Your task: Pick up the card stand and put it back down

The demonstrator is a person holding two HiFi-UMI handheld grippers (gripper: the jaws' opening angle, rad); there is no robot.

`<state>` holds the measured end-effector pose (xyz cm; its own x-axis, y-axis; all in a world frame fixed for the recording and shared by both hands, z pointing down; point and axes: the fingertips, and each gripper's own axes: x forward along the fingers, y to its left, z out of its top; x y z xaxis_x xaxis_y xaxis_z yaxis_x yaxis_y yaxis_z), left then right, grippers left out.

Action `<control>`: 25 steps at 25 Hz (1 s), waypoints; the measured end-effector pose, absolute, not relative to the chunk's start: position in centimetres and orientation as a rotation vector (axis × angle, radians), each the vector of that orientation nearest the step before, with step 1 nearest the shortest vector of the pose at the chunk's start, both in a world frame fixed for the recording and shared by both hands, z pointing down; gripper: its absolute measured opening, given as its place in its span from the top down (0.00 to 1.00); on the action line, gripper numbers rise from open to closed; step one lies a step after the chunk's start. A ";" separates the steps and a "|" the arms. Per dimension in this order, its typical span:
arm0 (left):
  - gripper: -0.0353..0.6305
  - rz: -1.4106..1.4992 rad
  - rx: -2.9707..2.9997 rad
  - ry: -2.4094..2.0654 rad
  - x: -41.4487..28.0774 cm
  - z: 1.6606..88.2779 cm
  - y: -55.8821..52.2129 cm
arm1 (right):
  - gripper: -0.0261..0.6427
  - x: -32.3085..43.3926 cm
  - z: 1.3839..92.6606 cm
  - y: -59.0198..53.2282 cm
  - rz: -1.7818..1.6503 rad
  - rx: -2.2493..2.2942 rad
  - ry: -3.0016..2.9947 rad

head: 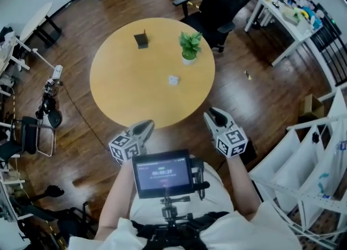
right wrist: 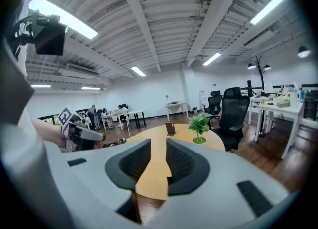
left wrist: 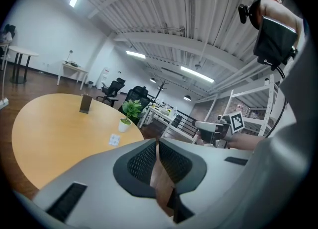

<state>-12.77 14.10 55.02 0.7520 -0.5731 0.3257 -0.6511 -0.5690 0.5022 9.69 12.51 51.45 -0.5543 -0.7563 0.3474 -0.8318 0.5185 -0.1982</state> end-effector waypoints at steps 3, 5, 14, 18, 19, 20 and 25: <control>0.92 0.154 2.328 -0.925 -10.7 54.4 15.0 | 0.79 12.1 51.2 13.9 0.451 1.342 -2.521; 0.92 0.160 2.332 -0.929 -9.7 54.2 15.8 | 0.79 13.4 51.1 14.7 0.444 1.347 -2.529; 0.92 0.149 2.278 -0.978 -5.6 54.9 20.8 | 0.79 18.8 50.8 19.0 0.447 1.338 -2.557; 0.92 0.132 2.252 -0.995 -4.0 55.9 23.1 | 0.79 20.3 52.0 20.9 0.454 1.312 -2.551; 0.92 0.128 2.246 -0.997 -3.9 56.2 23.8 | 0.79 20.4 52.1 21.4 0.455 1.300 -2.552; 0.92 0.124 2.241 -1.000 -3.7 56.4 24.3 | 0.79 20.4 52.1 21.8 0.451 1.289 -2.556; 0.92 0.120 2.230 -1.000 -3.3 57.1 25.3 | 0.79 19.5 51.7 22.5 0.424 1.272 -2.590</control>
